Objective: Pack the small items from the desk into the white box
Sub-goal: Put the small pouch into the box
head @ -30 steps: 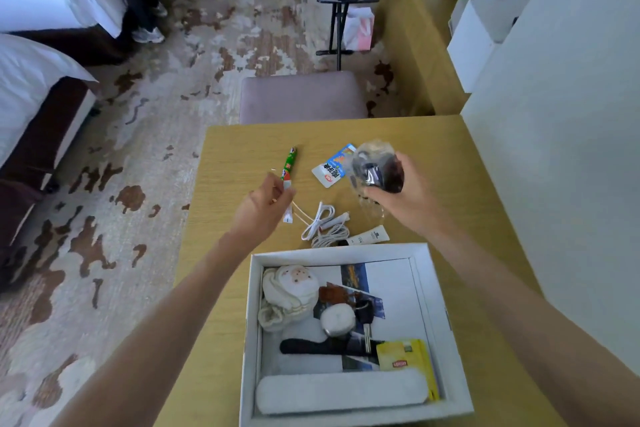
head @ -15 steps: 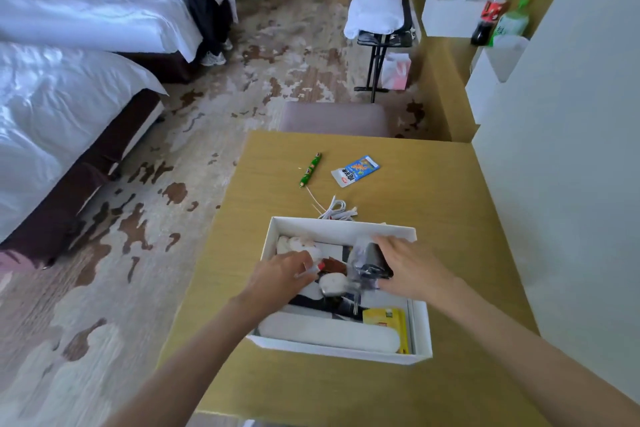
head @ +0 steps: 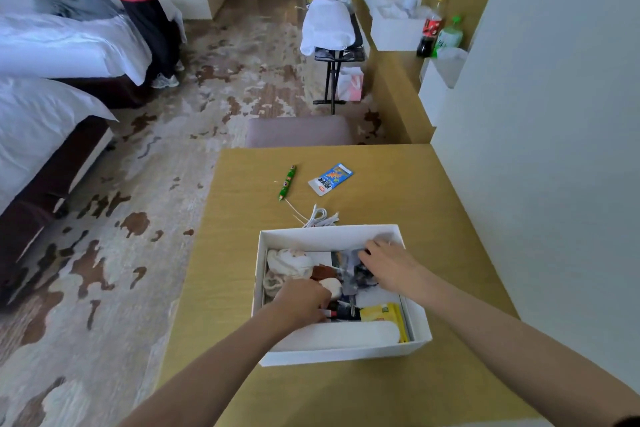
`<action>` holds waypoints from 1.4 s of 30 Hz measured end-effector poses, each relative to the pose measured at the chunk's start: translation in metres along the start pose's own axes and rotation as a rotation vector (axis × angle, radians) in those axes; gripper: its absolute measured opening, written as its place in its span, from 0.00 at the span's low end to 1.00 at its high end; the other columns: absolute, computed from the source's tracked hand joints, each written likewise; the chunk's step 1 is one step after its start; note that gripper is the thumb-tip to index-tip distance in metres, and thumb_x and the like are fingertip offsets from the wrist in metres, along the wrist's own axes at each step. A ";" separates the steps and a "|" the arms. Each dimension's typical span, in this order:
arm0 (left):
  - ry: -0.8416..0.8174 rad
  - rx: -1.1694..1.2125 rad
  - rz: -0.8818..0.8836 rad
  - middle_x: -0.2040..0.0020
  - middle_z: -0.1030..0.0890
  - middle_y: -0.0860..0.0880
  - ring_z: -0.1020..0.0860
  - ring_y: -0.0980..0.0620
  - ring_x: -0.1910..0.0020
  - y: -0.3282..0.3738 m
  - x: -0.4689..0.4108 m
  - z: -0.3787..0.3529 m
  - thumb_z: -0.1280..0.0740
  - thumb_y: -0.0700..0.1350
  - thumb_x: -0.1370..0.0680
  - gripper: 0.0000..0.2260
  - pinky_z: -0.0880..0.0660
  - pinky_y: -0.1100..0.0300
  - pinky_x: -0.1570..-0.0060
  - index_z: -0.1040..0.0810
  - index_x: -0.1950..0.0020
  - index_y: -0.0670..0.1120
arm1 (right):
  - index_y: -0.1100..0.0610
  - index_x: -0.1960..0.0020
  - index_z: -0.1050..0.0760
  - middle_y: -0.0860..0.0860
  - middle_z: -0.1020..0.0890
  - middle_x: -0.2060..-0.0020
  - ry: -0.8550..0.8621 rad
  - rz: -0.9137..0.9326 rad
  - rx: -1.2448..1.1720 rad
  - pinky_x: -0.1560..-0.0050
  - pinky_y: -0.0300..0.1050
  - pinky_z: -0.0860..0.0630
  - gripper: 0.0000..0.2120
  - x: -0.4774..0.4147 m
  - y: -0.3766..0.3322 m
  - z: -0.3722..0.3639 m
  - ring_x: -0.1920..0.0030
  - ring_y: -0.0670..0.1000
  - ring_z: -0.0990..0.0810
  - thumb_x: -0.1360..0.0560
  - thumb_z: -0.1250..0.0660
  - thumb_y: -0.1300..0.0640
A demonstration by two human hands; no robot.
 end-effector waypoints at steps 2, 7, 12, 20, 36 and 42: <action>0.001 0.003 0.003 0.52 0.18 0.47 0.20 0.46 0.52 -0.004 -0.004 -0.003 0.36 0.56 0.24 0.12 0.25 0.54 0.56 0.21 0.50 0.49 | 0.59 0.36 0.32 0.57 0.29 0.39 0.003 -0.013 0.006 0.46 0.54 0.28 0.21 0.001 -0.001 0.000 0.38 0.59 0.29 0.27 0.33 0.62; 0.099 0.085 0.003 0.55 0.18 0.51 0.20 0.49 0.55 -0.013 -0.006 0.003 0.36 0.58 0.26 0.12 0.32 0.59 0.65 0.22 0.55 0.50 | 0.59 0.35 0.32 0.58 0.30 0.38 -0.006 -0.051 0.006 0.47 0.53 0.27 0.21 0.001 -0.001 0.003 0.40 0.60 0.27 0.27 0.34 0.63; 0.245 -0.023 -0.032 0.42 0.23 0.49 0.28 0.47 0.41 -0.017 -0.016 0.020 0.39 0.50 0.23 0.14 0.28 0.53 0.48 0.26 0.39 0.48 | 0.55 0.29 0.35 0.57 0.33 0.35 0.068 0.056 -0.072 0.46 0.52 0.27 0.29 -0.002 -0.007 0.006 0.34 0.57 0.32 0.29 0.31 0.59; 0.060 -0.203 -0.131 0.29 0.28 0.50 0.29 0.48 0.33 -0.004 -0.033 0.006 0.36 0.56 0.24 0.25 0.37 0.51 0.37 0.32 0.29 0.48 | 0.50 0.30 0.32 0.54 0.38 0.27 0.053 0.208 -0.065 0.40 0.54 0.27 0.31 -0.001 -0.002 -0.011 0.28 0.55 0.38 0.30 0.28 0.63; 0.424 0.445 0.219 0.48 0.17 0.49 0.21 0.48 0.49 -0.035 -0.009 0.056 0.39 0.44 0.21 0.10 0.24 0.51 0.48 0.19 0.45 0.48 | 0.48 0.47 0.25 0.45 0.29 0.36 0.137 0.177 -0.729 0.44 0.47 0.27 0.09 -0.004 0.040 0.029 0.43 0.46 0.27 0.24 0.38 0.59; 0.594 0.583 0.419 0.63 0.23 0.57 0.28 0.59 0.70 -0.072 -0.010 0.087 0.41 0.44 0.23 0.10 0.34 0.62 0.74 0.21 0.50 0.54 | 0.52 0.51 0.23 0.49 0.21 0.50 0.308 0.081 -0.875 0.46 0.52 0.24 0.08 -0.028 0.063 0.053 0.49 0.51 0.22 0.23 0.38 0.63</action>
Point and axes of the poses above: each hand's wrist, its own x-axis away from the middle knuckle, its own z-axis out of the back of the hand, y = z × x, the point moved 5 cm from there along -x, towards the middle knuckle
